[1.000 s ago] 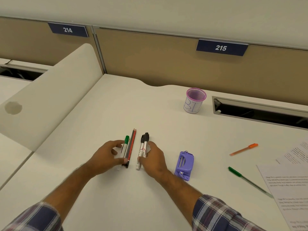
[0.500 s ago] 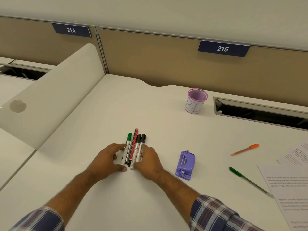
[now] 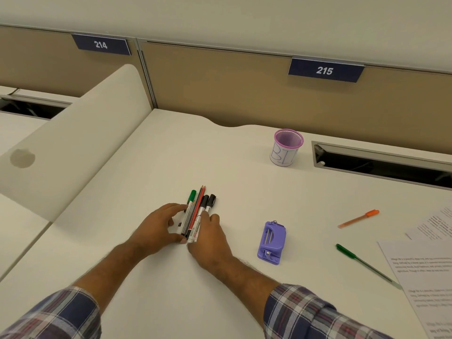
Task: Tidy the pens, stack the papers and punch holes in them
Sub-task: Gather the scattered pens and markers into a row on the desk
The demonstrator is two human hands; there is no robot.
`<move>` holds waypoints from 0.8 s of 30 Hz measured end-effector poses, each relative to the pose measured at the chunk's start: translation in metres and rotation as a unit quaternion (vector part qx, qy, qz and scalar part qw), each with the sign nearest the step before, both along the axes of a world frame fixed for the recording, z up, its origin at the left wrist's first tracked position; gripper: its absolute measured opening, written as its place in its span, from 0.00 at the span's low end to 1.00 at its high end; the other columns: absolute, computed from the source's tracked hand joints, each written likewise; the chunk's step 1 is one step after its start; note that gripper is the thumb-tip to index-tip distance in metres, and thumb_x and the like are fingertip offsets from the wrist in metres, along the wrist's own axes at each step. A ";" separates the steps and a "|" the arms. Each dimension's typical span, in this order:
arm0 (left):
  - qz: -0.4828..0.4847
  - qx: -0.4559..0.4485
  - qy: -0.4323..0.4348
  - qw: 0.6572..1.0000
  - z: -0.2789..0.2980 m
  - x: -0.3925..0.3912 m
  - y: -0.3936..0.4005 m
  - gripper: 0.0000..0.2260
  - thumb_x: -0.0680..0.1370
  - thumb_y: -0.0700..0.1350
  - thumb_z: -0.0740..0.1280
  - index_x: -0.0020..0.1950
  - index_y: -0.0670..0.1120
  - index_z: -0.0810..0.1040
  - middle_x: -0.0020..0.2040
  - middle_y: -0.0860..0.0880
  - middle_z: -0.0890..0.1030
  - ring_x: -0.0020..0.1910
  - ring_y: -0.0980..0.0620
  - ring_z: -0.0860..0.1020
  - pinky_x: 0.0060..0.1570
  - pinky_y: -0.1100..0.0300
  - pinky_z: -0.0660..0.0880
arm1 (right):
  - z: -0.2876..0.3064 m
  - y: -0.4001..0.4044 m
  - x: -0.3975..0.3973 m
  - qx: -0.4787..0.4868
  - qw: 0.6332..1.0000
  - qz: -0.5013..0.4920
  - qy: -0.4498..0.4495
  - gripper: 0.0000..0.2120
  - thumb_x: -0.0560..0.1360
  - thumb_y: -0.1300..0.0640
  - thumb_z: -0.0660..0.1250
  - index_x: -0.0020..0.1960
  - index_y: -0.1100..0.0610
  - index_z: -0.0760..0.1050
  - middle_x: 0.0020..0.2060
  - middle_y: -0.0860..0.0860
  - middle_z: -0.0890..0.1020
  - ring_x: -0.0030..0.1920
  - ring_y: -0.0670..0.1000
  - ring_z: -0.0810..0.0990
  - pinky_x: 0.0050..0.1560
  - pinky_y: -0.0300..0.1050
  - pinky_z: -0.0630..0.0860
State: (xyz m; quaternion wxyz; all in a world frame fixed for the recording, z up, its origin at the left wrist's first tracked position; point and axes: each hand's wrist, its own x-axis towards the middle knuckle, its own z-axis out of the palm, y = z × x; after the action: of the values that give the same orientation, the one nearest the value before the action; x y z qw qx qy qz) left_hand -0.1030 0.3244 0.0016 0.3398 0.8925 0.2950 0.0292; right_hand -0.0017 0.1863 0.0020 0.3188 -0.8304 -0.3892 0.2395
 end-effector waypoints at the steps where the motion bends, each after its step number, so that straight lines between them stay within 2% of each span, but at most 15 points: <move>1: 0.000 0.000 0.000 1.000 0.000 0.001 0.001 0.39 0.64 0.48 0.82 0.73 0.56 0.70 0.64 0.60 0.75 0.46 0.57 0.75 0.44 0.71 0.69 | 0.001 0.001 0.000 0.005 1.000 -0.005 0.000 0.33 0.72 0.57 0.73 0.72 0.56 0.61 0.59 0.55 0.70 0.58 0.55 0.76 0.58 0.50 0.79; 4: 0.001 0.002 0.002 1.000 0.001 0.002 0.005 0.39 0.65 0.48 0.82 0.73 0.57 0.70 0.64 0.60 0.75 0.47 0.56 0.75 0.44 0.71 0.69 | 0.001 0.004 0.000 0.015 1.000 -0.015 -0.006 0.31 0.73 0.55 0.72 0.71 0.56 0.62 0.59 0.55 0.71 0.57 0.54 0.77 0.57 0.49 0.79; 8: -0.009 0.007 0.016 1.000 -0.001 0.000 0.010 0.41 0.64 0.49 0.82 0.74 0.57 0.68 0.64 0.59 0.73 0.47 0.57 0.75 0.43 0.72 0.68 | 0.000 0.006 0.003 0.008 1.000 -0.019 -0.011 0.33 0.71 0.54 0.74 0.71 0.56 0.62 0.59 0.54 0.72 0.57 0.53 0.78 0.57 0.47 0.80; 16: 0.003 0.020 0.033 0.999 -0.007 0.002 0.014 0.38 0.65 0.50 0.82 0.72 0.52 0.72 0.58 0.59 0.76 0.45 0.57 0.75 0.41 0.72 0.68 | 0.000 0.007 0.006 0.006 1.000 -0.023 0.000 0.33 0.70 0.55 0.76 0.69 0.57 0.64 0.58 0.54 0.72 0.57 0.53 0.78 0.55 0.44 0.79; 24: 0.005 0.028 0.029 0.999 -0.004 0.002 0.011 0.37 0.65 0.49 0.82 0.72 0.51 0.72 0.59 0.57 0.76 0.46 0.57 0.75 0.43 0.70 0.69 | 0.001 0.003 0.007 0.011 0.999 -0.023 0.026 0.34 0.67 0.53 0.78 0.67 0.56 0.65 0.57 0.54 0.72 0.56 0.53 0.78 0.56 0.47 0.80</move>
State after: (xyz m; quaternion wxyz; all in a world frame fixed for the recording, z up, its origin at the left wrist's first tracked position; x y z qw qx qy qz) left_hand -0.1012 0.3353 -0.0020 0.3056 0.9008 0.3083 0.0134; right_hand 0.0055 0.1891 0.0031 0.3431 -0.8292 -0.3641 0.2493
